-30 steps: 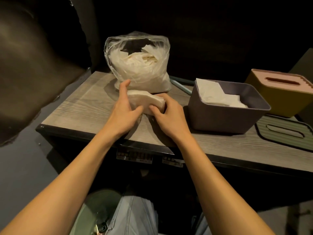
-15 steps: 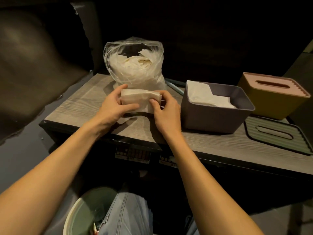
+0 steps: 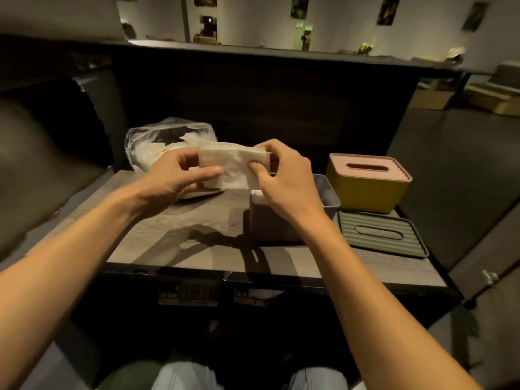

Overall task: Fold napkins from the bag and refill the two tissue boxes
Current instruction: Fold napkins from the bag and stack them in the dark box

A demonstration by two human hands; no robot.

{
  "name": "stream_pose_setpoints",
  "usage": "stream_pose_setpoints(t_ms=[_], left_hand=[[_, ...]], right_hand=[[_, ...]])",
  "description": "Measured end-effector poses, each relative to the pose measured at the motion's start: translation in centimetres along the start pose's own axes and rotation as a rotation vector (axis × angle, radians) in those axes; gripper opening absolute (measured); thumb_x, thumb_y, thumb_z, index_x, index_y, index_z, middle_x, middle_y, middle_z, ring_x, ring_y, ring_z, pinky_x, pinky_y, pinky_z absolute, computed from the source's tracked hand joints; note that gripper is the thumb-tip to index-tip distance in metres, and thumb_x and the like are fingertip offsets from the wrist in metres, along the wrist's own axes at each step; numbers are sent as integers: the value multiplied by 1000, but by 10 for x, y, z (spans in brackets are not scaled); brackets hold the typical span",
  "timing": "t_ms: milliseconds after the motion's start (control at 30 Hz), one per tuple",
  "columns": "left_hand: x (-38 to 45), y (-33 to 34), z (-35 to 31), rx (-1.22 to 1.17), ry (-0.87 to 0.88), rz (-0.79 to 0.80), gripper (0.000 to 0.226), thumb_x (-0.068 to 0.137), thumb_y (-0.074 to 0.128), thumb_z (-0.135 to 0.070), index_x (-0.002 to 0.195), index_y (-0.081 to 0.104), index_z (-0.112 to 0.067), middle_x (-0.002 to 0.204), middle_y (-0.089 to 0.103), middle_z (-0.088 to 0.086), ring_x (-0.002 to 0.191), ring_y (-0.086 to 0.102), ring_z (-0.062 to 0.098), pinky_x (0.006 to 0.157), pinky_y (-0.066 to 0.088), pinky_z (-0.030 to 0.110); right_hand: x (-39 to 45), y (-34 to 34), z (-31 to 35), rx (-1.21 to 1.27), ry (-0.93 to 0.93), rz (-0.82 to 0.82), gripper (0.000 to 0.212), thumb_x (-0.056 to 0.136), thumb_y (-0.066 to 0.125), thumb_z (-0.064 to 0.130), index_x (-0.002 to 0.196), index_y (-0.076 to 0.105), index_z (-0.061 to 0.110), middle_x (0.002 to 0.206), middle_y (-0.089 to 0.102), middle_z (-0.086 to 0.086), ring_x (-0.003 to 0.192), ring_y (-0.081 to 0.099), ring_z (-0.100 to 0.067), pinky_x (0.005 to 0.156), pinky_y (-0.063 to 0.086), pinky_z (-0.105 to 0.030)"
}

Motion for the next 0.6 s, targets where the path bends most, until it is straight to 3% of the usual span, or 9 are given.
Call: stream_pose_setpoints(t_ms=[167, 300, 433, 533, 600], left_hand=[[30, 51, -10, 114, 53, 45, 27, 86, 74, -18, 110, 69, -29, 103, 77, -10, 102, 72, 4, 79, 61, 22], [55, 85, -12, 212, 37, 136, 25, 94, 71, -14, 117, 70, -24, 109, 76, -6, 99, 73, 4, 74, 60, 19], [81, 110, -21, 339, 45, 191, 42, 95, 72, -22, 136, 61, -17, 113, 74, -2, 103, 73, 13, 85, 61, 27], [96, 125, -28, 521, 62, 187, 64, 98, 70, -25, 153, 43, -8, 126, 66, 4, 100, 69, 12, 77, 57, 22], [104, 135, -32, 679, 109, 189, 61, 98, 69, -25, 152, 45, -7, 129, 64, 7, 92, 65, 9, 70, 52, 18]], right_hand=[[-6, -48, -31, -156, 64, -36, 18, 99, 69, 28, 117, 68, 25, 100, 64, 16, 90, 61, 3, 69, 51, -7], [-15, -75, -47, -261, 108, -67, 21, 98, 70, 28, 118, 68, 22, 104, 65, 10, 92, 62, -4, 70, 53, -13], [-23, -87, -62, -276, 195, -58, 33, 98, 69, 26, 128, 55, 26, 106, 62, 8, 89, 67, -9, 73, 63, -30], [-25, -89, -67, -341, 236, -30, 49, 99, 64, 23, 136, 34, 35, 98, 61, 5, 78, 66, -12, 70, 62, -38], [-25, -86, -67, -453, 239, 9, 42, 101, 60, 25, 134, 37, 36, 97, 63, 3, 74, 65, -13, 69, 62, -40]])
Point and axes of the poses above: each hand's wrist, its own x-axis towards the middle knuckle, its own y-axis out of the palm, z = x × y, the point moved 9 cm from there along x, towards the middle knuckle
